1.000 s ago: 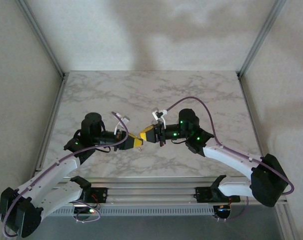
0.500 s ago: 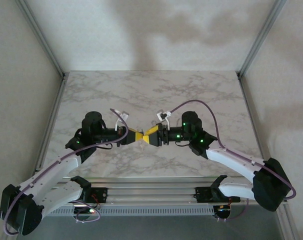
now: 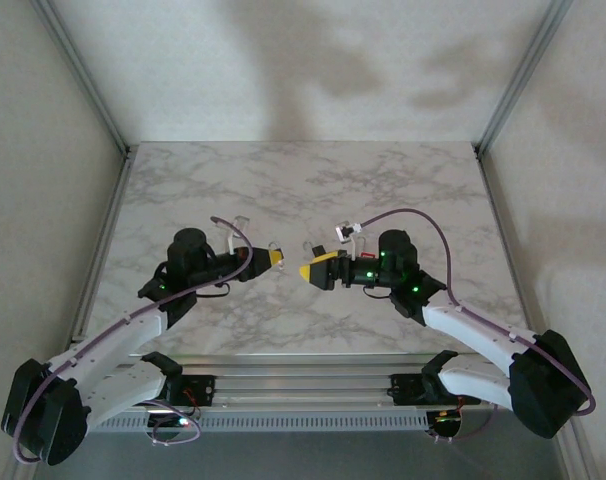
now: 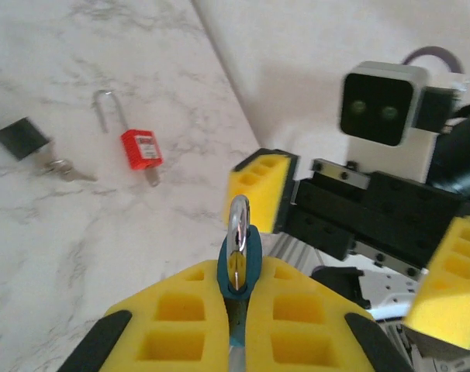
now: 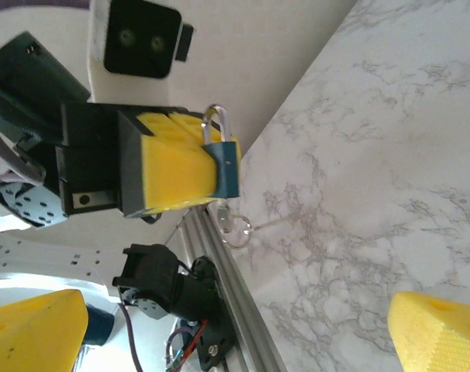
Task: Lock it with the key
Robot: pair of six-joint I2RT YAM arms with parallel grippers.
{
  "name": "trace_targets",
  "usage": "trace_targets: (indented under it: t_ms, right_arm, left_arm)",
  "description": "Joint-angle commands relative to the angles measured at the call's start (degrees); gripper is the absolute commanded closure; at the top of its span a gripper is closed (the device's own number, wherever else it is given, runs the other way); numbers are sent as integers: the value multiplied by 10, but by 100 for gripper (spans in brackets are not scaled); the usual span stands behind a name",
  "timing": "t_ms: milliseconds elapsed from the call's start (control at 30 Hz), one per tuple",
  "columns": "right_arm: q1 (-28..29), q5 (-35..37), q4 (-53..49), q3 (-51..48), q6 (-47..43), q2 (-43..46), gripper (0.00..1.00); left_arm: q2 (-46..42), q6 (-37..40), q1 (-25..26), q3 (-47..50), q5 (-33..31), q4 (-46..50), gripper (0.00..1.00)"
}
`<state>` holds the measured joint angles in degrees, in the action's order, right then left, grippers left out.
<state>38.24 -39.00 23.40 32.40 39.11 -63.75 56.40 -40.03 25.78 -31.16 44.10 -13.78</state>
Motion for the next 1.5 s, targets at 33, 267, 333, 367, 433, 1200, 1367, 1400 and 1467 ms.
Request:
trace_targets:
  t_ms: [33, 267, 333, 367, 433, 1200, 1367, 1400, 1467]
  right_arm:
    - [-2, 36, 26, -3, 19, -18, 1]
    - [0, 95, 106, -33, 125, -43, 4]
    - [1, 112, 157, -60, 163, -51, 10]
    - [4, 117, 184, -71, 179, -54, 13]
    - [12, 127, 214, -95, 195, -55, 19]
    - [117, 210, 240, -11, 163, -153, 63]
    - [118, 203, 281, 3, 177, -200, 70]
    - [118, 202, 285, 7, 179, -206, 71]
    - [118, 202, 288, 13, 181, -214, 72]
  left_arm:
    - [-19, -53, 6, 22, -83, -43, 100]
    - [-47, -118, 7, 60, -143, -87, 100]
    - [-58, -129, 7, 73, -160, -97, 100]
    - [-63, -137, 7, 81, -165, -106, 100]
    - [-71, -155, 7, 96, -166, -129, 100]
    - [-28, -255, 35, 187, -210, -338, 100]
    - [-5, -277, 38, 193, -202, -368, 100]
    - [0, -280, 38, 195, -199, -374, 100]
    - [7, -288, 39, 199, -195, -380, 100]
